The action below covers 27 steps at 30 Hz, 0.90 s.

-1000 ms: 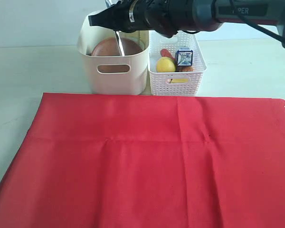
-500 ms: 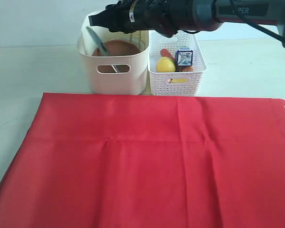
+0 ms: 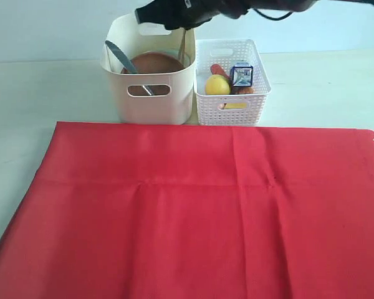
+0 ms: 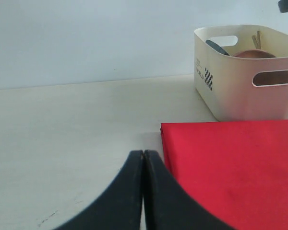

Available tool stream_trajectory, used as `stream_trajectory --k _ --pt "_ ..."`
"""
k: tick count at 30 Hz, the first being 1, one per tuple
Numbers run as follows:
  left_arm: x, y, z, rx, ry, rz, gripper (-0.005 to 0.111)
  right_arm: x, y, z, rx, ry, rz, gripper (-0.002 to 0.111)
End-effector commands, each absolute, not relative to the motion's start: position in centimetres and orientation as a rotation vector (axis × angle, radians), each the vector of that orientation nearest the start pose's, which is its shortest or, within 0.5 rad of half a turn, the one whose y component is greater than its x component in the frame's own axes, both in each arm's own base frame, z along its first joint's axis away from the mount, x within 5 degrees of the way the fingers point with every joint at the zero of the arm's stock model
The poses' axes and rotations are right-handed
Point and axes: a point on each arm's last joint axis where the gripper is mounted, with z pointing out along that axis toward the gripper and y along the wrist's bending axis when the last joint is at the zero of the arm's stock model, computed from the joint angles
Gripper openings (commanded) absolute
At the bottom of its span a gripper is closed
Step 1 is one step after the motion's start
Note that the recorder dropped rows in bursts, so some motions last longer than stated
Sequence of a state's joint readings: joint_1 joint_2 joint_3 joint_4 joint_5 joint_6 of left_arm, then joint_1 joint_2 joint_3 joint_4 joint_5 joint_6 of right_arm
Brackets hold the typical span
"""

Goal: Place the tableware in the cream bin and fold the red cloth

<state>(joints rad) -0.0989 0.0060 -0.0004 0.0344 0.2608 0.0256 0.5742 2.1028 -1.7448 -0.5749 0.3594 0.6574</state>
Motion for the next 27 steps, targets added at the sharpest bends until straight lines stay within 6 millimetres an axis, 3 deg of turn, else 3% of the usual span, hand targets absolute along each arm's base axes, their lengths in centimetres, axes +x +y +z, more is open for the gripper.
stream_trajectory --k 1,2,7,11,17,23,27 --pt "5.5 -0.5 19.0 0.133 1.735 -0.025 0.003 41.7 24.3 28.5 -0.356 2.119 0.112 0.009" --pt "5.5 -0.5 19.0 0.133 1.735 -0.025 0.003 41.4 24.2 29.0 -0.365 2.121 0.100 0.001" --pt "5.5 -0.5 19.0 0.133 1.735 -0.025 0.003 40.0 23.5 30.6 -0.362 2.139 0.067 0.000" --pt "5.5 -0.5 19.0 0.133 1.735 -0.025 0.003 38.2 22.7 29.8 -0.393 2.169 0.062 0.000" --pt "5.5 -0.5 19.0 0.133 1.735 -0.025 0.003 34.4 20.8 27.2 -0.425 2.209 0.131 0.000" --pt "5.5 -0.5 19.0 0.133 1.735 -0.025 0.003 29.9 18.9 22.5 -0.457 2.269 0.251 0.000" --pt "5.5 -0.5 19.0 0.133 1.735 -0.025 0.003 27.7 17.7 19.2 -0.497 2.356 0.237 0.000"
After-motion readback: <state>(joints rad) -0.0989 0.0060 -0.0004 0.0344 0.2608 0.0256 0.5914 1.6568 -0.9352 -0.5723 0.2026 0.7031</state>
